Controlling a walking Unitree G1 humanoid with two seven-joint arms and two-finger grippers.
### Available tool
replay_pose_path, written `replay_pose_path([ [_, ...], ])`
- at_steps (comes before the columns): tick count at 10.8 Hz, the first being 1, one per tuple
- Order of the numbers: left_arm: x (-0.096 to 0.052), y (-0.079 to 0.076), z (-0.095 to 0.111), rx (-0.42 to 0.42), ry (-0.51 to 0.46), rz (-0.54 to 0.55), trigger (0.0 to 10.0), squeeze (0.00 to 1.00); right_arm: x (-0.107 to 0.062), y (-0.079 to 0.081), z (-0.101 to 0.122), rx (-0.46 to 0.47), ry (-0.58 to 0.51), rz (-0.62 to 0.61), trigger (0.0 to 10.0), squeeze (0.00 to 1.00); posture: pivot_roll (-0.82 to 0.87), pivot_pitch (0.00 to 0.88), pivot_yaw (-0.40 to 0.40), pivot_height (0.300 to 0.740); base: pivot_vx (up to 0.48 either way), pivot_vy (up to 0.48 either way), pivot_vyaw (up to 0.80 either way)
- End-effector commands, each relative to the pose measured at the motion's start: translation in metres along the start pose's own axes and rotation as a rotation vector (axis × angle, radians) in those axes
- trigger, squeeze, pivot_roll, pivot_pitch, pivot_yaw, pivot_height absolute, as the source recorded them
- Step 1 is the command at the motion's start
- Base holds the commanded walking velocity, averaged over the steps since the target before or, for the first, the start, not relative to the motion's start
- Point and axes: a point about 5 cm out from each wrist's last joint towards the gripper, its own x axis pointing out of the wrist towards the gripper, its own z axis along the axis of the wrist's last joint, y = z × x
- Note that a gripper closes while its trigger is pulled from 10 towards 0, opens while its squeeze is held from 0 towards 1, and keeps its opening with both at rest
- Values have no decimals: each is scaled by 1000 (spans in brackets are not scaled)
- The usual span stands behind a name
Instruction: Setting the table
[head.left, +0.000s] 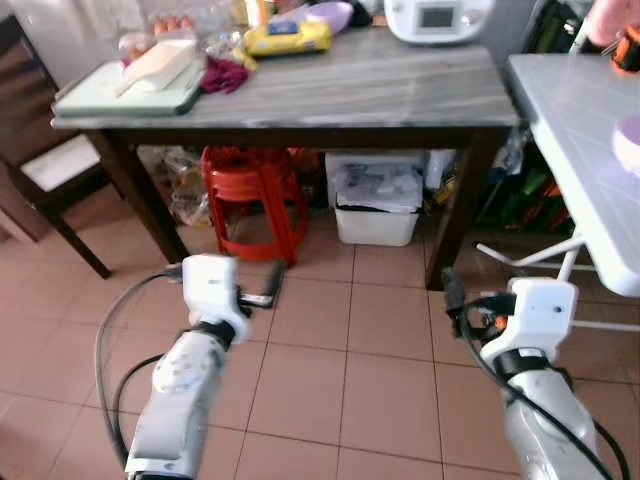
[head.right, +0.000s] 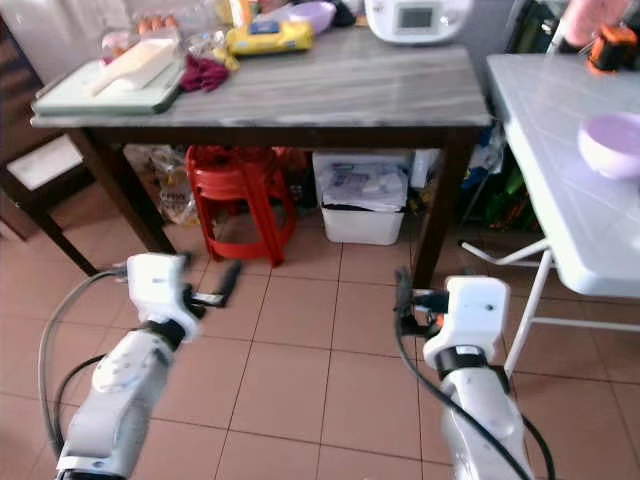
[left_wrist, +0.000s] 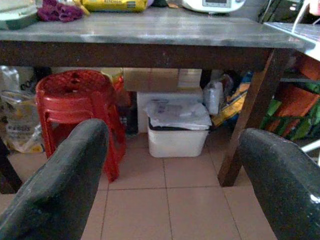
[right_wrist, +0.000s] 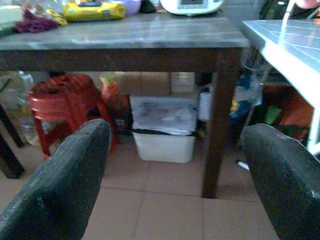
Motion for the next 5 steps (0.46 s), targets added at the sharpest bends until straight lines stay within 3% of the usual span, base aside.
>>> replay_pose_path([
  [1, 0, -3, 0, 15, 1, 1, 10000, 0, -2, -5, 2, -15, -15, -24, 10000, 0, -121, 105, 93, 740, 0, -356, 0],
  [4, -5, 2, 1, 38, -6, 36, 10000, 0, -3, 1, 0, -20, -38, -40, 10000, 0, -128, 135, 83, 740, 0, -364, 0],
  [5, -7, 14, 1, 69, -5, 75, 10000, 0, 0, 9, -4, -61, -41, -16, 10000, 0, -93, 117, 58, 740, 0, -364, 0],
])
